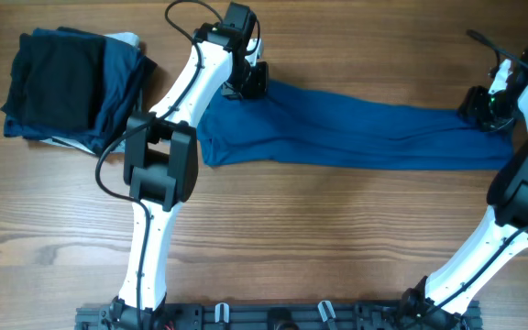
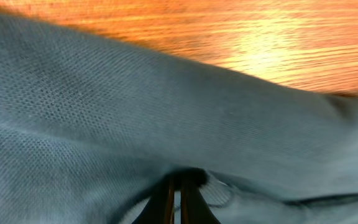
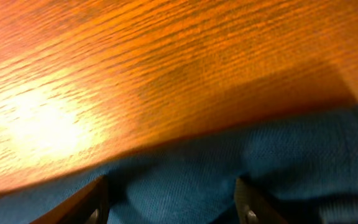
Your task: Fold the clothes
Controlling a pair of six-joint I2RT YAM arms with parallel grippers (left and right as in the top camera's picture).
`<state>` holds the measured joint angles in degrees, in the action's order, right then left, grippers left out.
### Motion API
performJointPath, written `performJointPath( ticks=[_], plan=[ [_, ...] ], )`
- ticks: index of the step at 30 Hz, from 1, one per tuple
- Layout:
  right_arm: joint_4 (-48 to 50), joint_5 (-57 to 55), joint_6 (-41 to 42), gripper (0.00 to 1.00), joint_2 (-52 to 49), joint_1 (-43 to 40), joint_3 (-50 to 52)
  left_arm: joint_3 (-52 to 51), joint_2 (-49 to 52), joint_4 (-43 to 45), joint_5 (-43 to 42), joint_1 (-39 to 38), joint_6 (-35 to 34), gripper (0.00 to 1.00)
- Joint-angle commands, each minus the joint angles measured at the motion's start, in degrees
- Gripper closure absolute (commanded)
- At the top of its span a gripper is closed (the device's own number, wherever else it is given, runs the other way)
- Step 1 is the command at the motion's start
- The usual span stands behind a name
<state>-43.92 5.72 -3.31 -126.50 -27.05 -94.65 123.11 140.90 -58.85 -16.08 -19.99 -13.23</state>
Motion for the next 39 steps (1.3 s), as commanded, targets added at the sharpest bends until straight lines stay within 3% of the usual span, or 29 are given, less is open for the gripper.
performJointPath(
  ticks=[1,4,11,14,21,30,34,35,36,39],
  plan=[
    [4.1,-0.8,0.5,0.31,-1.9,0.0,-0.5,-0.1,3.3,0.2,3.2,-0.2,-0.7,0.95],
    [8.3,0.8,-0.6,0.26,-1.5,0.0,-1.1,-0.2,4.4,-0.1,5.3,-0.2,-0.7,0.95],
    [-6.1,-5.7,-1.2,0.27,6.6,-3.1,-2.6,-0.2,4.4,-0.3,5.3,-0.1,-0.7,0.96],
    [-5.4,-5.5,-1.2,0.28,6.6,-3.8,-2.4,-0.2,4.4,-0.4,5.3,-0.1,-0.7,0.95],
    [-3.3,-5.5,-1.0,0.44,3.8,-4.4,-1.3,-0.2,4.4,-0.5,5.3,-0.1,-0.7,0.95],
    [-0.3,-5.3,-1.0,0.44,3.1,-4.5,3.0,-0.2,4.4,-1.0,5.3,-0.1,-0.7,0.95],
    [0.6,-5.3,-1.0,0.68,3.1,-4.5,4.0,-0.2,4.4,-0.9,5.3,-0.1,-0.7,0.94],
    [0.3,-6.0,-0.8,0.87,3.1,-4.5,4.0,-0.2,4.4,-0.9,5.3,-0.1,-0.7,0.94],
    [0.2,-6.2,-0.5,0.96,3.1,-4.5,4.0,-0.2,4.4,-0.9,5.3,-0.1,-0.7,0.94],
    [-3.8,-6.2,1.4,0.96,4.9,-4.5,2.5,-0.2,4.4,-0.9,5.3,-0.1,-0.7,0.94]
  ],
)
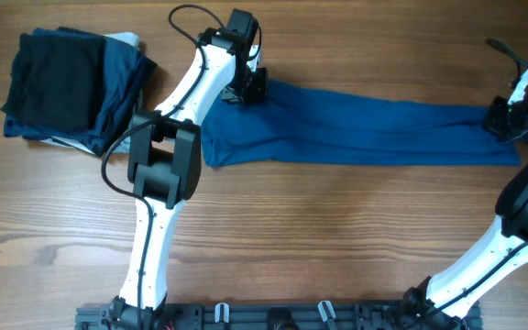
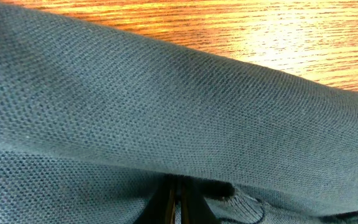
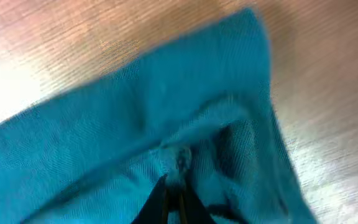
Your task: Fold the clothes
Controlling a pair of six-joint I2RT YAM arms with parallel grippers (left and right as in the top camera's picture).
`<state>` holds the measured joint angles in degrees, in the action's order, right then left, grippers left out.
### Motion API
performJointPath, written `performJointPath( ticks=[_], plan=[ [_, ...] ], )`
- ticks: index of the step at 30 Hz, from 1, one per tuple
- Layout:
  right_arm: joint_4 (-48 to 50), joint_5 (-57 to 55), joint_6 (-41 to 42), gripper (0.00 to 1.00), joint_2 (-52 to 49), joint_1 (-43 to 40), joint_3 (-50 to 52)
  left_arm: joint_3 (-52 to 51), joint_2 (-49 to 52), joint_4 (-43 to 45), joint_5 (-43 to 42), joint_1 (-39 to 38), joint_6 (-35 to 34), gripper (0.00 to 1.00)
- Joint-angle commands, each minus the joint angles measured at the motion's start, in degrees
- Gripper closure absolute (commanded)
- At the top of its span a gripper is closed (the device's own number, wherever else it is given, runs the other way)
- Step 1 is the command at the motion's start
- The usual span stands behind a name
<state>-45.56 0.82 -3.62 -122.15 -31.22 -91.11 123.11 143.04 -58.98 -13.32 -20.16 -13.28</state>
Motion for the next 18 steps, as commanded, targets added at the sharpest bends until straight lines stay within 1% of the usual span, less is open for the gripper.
performJointPath(
  ticks=[1,4,6,9,10,12,13,14,15,16,17,18],
  plan=[
    [-4.4,-1.3,2.3,0.96,1.6,-0.3,-1.5,-0.2,2.3,-0.8,2.6,0.2,-0.6,0.94],
    [-12.0,-2.1,3.0,0.95,3.1,-0.3,-1.5,-0.2,2.3,-0.8,2.5,0.5,-0.6,0.94],
    [-18.0,-12.2,8.6,0.96,3.1,-0.5,-1.4,-0.2,2.3,-0.8,2.5,0.7,-0.7,0.95],
    [-19.9,-20.7,13.6,0.95,3.1,-2.0,-1.4,-0.2,2.3,-0.8,2.5,1.2,-0.6,0.94],
    [-19.9,-21.0,14.3,0.95,3.1,-3.4,-1.4,-0.2,2.3,-0.8,2.5,1.4,-0.6,0.94],
    [-19.5,-20.9,14.6,0.91,3.1,-5.7,-1.4,-0.2,2.3,-0.8,2.5,1.8,-0.7,0.94],
    [-18.6,-19.8,14.6,0.90,3.1,-7.2,-1.4,-0.2,2.3,-0.8,2.5,2.1,-0.7,0.94],
    [-17.6,-17.4,14.7,0.82,3.1,-9.3,-1.3,-0.2,2.3,-0.8,2.5,2.3,-0.7,0.94],
    [-17.0,-16.7,14.7,0.80,3.1,-10.2,-1.3,-0.2,2.3,-0.8,2.5,2.4,-0.7,0.95],
    [-16.0,-13.7,14.3,0.77,3.1,-11.1,-1.4,-0.2,2.3,-0.8,2.5,2.6,-0.7,0.95],
    [-15.7,-3.7,9.7,0.69,3.3,-11.5,-2.3,-0.2,2.3,-0.8,2.5,2.7,-0.6,0.95],
    [-16.1,7.3,3.6,0.59,3.8,-11.4,-3.5,-0.2,2.3,-0.8,2.5,2.8,-0.7,0.95]
  ],
)
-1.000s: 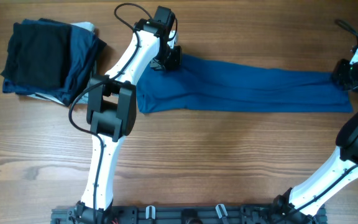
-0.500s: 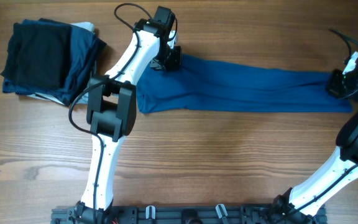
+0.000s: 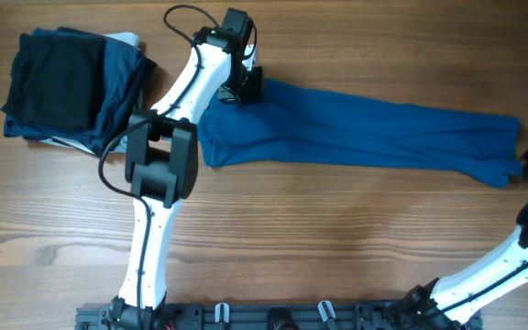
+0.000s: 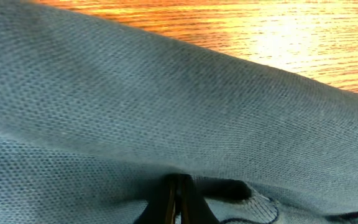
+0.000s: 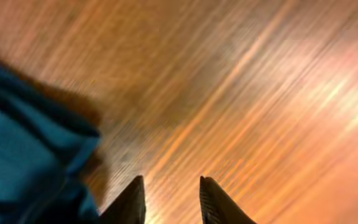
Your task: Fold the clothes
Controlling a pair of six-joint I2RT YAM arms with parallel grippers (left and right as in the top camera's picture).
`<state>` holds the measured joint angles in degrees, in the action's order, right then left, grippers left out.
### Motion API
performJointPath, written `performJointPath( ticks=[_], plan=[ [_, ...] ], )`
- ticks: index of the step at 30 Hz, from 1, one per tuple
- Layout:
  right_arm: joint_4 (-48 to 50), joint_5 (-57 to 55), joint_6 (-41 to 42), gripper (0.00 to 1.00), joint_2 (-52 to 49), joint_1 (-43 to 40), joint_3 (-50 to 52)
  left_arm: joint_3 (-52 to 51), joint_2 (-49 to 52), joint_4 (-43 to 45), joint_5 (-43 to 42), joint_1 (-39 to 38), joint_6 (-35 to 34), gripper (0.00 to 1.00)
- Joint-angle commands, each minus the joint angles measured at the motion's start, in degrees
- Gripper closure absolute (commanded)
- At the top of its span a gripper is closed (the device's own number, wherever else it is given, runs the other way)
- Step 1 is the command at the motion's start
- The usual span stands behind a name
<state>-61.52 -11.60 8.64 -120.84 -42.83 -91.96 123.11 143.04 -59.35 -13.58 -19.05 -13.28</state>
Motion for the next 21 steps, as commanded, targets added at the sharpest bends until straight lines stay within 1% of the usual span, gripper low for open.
performJointPath(
  ticks=[1,2,4,6,7,9,10,12,14,15,16,17,19,20,21],
  plan=[
    [-0.3,22.3,-9.9,0.53,4.3,1.0,-3.1,-0.2,2.3,-0.5,2.8,1.7,-0.6,0.94],
    [-0.2,24.1,-12.0,0.52,6.3,2.2,-3.1,-0.2,2.2,-0.6,2.8,1.7,-0.7,0.94],
    [0.0,32.8,-19.2,0.53,12.3,6.6,-3.1,-0.2,1.8,-0.7,2.8,1.7,-0.7,0.94],
    [-1.2,30.7,-19.1,0.55,16.0,10.4,-3.1,-0.1,1.3,-0.7,2.8,1.7,-0.7,0.94],
    [-1.6,31.5,-19.0,0.60,16.6,12.3,-3.1,-0.1,1.1,-0.6,2.8,1.7,-0.7,0.94],
    [-0.7,32.5,-19.3,0.66,16.2,17.5,-1.6,-0.1,1.1,-0.3,2.8,1.9,-0.7,0.91],
    [1.1,33.7,-21.1,0.71,15.6,20.2,0.2,-0.1,1.1,0.1,2.8,2.1,-0.8,0.91],
    [4.5,35.0,-23.9,0.72,14.1,25.1,3.1,-0.1,1.1,0.9,2.8,2.4,-2.5,0.93],
    [11.0,35.3,-27.3,0.72,10.8,30.8,6.7,-0.1,1.1,1.0,2.8,2.6,-2.6,0.93],
    [13.4,36.3,-29.9,0.72,9.2,32.9,7.9,-0.1,1.1,1.0,2.8,2.6,-2.6,0.90],
    [15.4,37.1,-32.6,0.71,7.6,34.9,8.6,-0.1,1.1,1.0,2.8,2.5,-2.6,0.85],
    [16.4,37.2,-34.6,0.72,6.3,36.2,8.7,-0.1,1.1,0.9,2.7,2.4,-2.6,0.77],
    [18.3,37.0,-35.9,0.72,3.5,38.7,8.7,-0.1,0.9,0.4,2.7,2.4,-2.6,0.76],
    [18.4,37.2,-35.8,0.74,2.5,39.3,8.7,-0.1,0.6,0.0,2.7,2.4,-2.6,0.71],
    [18.2,37.5,-35.7,0.79,1.8,39.8,8.7,-0.1,0.3,-0.2,2.8,2.4,-2.6,0.66]
  ],
)
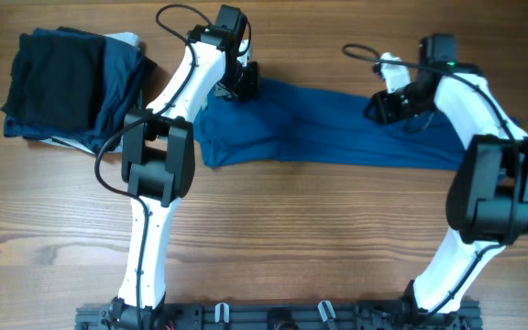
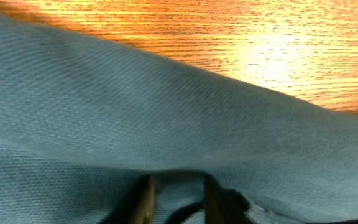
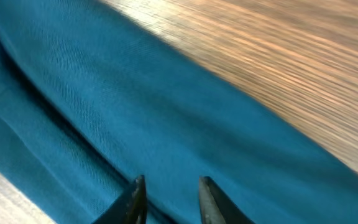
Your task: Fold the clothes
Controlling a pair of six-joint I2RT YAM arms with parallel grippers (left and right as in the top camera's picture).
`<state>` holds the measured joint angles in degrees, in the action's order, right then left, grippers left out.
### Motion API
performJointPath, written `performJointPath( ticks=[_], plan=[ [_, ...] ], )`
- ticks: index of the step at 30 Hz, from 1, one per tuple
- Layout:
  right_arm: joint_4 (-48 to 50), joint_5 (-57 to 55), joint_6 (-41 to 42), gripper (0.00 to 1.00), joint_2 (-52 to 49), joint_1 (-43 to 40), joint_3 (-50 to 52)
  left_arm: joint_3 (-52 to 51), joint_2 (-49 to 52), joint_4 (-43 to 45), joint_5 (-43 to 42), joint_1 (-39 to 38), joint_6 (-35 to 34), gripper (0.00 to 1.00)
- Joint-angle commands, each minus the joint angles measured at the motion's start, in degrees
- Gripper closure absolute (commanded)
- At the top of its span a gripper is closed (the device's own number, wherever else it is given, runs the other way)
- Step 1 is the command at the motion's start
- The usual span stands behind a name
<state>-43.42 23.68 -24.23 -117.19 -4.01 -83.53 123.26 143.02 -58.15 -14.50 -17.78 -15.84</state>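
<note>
A long blue garment (image 1: 328, 133) lies stretched left to right across the back of the wooden table (image 1: 273, 229). My left gripper (image 1: 238, 84) sits at its upper left end. In the left wrist view its fingers (image 2: 178, 193) stand open with blue cloth (image 2: 166, 124) bunched around them. My right gripper (image 1: 381, 108) hovers over the garment's right half. The right wrist view shows this gripper (image 3: 171, 183) open above flat blue cloth (image 3: 135, 106), holding nothing.
A stack of folded dark blue and black clothes (image 1: 71, 87) rests at the back left. Both white arms reach in from the rail at the front edge (image 1: 273, 316). Black cables loop above each wrist.
My left gripper has opened at the garment's upper left end. My right gripper has gone from bare wood past the garment's right end to above its right half. That end now lies further left.
First my left gripper was shut on the garment's upper left end and my right stood open at its right end. Then the right was shut on that end, further right. Later it was open, off the lengthened cloth. Now both grippers are open over the garment.
</note>
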Motion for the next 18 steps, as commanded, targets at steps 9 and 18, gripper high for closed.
performJointPath(
  ticks=[9,18],
  plan=[
    [1.4,6.5,-2.8,0.87,-2.8,2.2,5.4,-0.2,-3.2,-1.2,3.7,1.2,0.0,0.41],
    [-5.2,10.0,-1.1,0.87,-2.7,2.2,7.9,-0.2,-3.2,-1.2,3.7,1.2,0.0,0.41]
  ],
)
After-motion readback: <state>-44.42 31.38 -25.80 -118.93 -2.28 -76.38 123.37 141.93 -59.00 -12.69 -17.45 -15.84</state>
